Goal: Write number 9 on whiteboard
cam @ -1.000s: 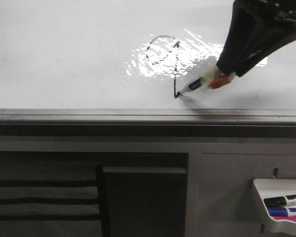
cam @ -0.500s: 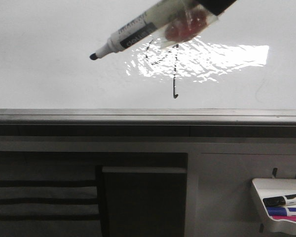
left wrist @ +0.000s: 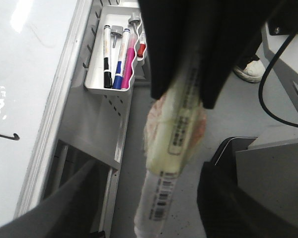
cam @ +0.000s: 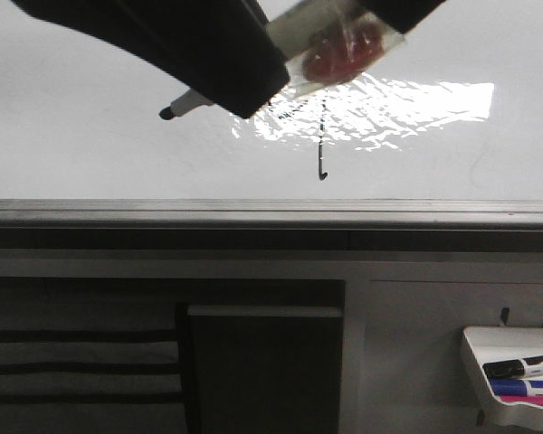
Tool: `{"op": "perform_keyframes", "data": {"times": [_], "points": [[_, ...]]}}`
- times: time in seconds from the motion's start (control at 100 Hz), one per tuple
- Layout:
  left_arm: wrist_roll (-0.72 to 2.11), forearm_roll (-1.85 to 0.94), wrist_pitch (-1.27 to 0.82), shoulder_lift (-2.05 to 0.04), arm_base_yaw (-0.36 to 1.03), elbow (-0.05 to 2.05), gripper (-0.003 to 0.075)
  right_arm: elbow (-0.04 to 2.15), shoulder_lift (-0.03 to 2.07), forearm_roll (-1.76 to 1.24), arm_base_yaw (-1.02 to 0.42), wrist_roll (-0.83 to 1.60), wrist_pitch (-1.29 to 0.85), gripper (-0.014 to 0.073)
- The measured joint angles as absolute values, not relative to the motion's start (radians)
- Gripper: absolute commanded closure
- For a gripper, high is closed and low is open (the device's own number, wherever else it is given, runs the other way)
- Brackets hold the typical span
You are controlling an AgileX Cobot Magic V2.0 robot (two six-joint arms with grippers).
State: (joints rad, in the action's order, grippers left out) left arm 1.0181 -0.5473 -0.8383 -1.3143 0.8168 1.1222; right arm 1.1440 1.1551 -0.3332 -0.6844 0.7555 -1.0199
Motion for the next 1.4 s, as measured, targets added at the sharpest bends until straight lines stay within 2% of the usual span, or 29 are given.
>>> {"op": "perform_keyframes", "data": {"times": [0.13, 0.34, 0.62, 0.72, 0.89, 0.96, 1.07, 1.22, 1.4], "points": [[1.018, -0.545, -0.842, -1.330, 0.817, 1.124, 0.0339, 1.144, 1.155, -0.333, -0.684, 0.756, -1.021, 0.0648], [1.018, -0.544, -0.842, -1.330, 0.817, 1.124, 0.0517, 1.144, 1.155, -0.333, -0.684, 0.756, -1.027, 0.0648], [1.026, -0.543, -0.855, -1.330, 0.817, 1.124, 0.0668, 1.144, 1.155, -0.327, -0.684, 0.757, -1.024, 0.0645], [1.041, -0.540, -0.863, -1.330, 0.818, 1.124, 0.0703, 1.144, 1.155, -0.327, -0.684, 0.762, -1.026, 0.0559], [1.038, -0.542, -0.879, -1.330, 0.821, 1.126, 0.0741, 1.148, 1.155, -0.325, -0.684, 0.760, -1.024, 0.0270], [1.024, -0.532, -0.879, -1.330, 0.821, 1.128, 0.0741, 1.151, 1.154, -0.325, -0.684, 0.758, -1.024, 0.0205], [0.921, -0.431, -0.903, -1.330, 0.821, 1.159, 0.0741, 1.151, 1.135, -0.277, -0.678, 0.687, -1.027, 0.0201], [0.680, -0.205, -0.955, -1.330, 0.791, 1.199, 0.0741, 1.151, 1.069, -0.118, -0.619, 0.472, -1.034, 0.0201], [0.396, -0.069, -0.974, -1.323, 0.659, 1.203, 0.0741, 1.151, 0.974, -0.030, -0.501, 0.345, -1.050, 0.0201]]}}
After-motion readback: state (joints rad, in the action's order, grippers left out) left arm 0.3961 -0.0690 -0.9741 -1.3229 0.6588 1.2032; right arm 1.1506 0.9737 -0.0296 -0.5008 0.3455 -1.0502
